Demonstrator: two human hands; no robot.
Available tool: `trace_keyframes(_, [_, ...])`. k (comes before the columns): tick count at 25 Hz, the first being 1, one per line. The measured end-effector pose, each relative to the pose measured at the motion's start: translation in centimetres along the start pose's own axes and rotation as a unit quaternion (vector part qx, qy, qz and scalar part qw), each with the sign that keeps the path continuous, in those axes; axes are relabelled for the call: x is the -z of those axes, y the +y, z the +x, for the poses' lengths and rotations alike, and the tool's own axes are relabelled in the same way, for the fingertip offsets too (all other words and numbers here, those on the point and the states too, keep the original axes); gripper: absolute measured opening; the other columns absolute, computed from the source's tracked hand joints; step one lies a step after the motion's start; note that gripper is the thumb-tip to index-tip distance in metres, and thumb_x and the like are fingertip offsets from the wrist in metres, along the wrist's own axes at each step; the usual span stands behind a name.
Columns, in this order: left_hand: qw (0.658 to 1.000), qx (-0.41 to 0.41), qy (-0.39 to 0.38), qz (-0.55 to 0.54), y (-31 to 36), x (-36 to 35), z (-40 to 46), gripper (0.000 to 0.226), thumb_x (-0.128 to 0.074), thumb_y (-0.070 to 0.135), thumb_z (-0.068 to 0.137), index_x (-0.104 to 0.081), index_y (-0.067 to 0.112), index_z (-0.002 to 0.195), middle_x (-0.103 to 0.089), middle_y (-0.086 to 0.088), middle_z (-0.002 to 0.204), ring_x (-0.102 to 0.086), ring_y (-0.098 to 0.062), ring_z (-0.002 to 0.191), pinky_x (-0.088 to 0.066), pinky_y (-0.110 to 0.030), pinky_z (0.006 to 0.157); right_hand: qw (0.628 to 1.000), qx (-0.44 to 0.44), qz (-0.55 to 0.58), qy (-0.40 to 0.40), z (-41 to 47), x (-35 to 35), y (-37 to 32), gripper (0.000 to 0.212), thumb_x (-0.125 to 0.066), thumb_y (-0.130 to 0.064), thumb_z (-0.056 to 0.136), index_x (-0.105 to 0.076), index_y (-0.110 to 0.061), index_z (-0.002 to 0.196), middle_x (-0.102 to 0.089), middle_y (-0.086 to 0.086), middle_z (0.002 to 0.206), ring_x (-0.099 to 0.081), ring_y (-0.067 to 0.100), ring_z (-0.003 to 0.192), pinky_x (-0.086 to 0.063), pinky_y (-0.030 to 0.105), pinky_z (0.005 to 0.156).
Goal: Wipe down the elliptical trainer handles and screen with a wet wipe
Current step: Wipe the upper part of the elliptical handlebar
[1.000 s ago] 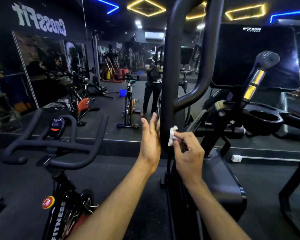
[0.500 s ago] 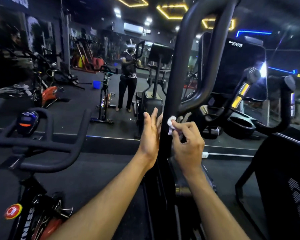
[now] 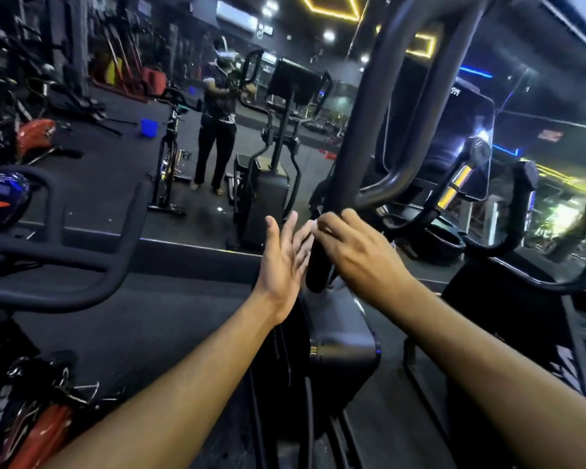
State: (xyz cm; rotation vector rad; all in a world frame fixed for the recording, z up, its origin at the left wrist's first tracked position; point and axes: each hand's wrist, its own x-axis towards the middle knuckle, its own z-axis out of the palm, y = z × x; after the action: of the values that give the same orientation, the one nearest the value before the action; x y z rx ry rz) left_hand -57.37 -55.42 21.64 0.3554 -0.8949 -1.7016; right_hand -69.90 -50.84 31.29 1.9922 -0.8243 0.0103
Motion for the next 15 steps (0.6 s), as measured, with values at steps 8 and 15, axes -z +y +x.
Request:
trace_keyframes(8, [1.0, 0.012, 0.027, 0.01, 0.8, 0.4, -0.7, 0.078, -0.011, 0.075, 0.1, -0.015, 0.035, 0.166, -0.045, 0.001, 0.163, -0.04, -0.014, 0.151, -0.02, -0.042, 0.13, 0.997, 0.067, 0.031, -0.03, -1.7, -1.4, -4.3, 0.028, -0.041, 0.002, 0.091, -0.064, -0.005, 0.076, -0.053, 0.01, 0.085, -0.044, 0.026, 0.073, -0.04, 0.036, 0.063])
trace_keyframes(15, [0.998, -0.035, 0.0, 0.057, 4.8, -1.4, 0.6, 0.087, -0.02, 0.081, 0.089, -0.02, 0.038, 0.165, -0.046, 0.008, 0.162, -0.04, -0.009, 0.149, -0.02, -0.04, 0.129, 0.934, -0.215, 0.212, 0.193, 0.4, 1.7, 2.2, 0.023, -0.066, 0.004, 0.092, -0.073, -0.002, 0.113, -0.068, 0.011, 0.104, -0.059, 0.026, 0.09, -0.051, 0.035, 0.084])
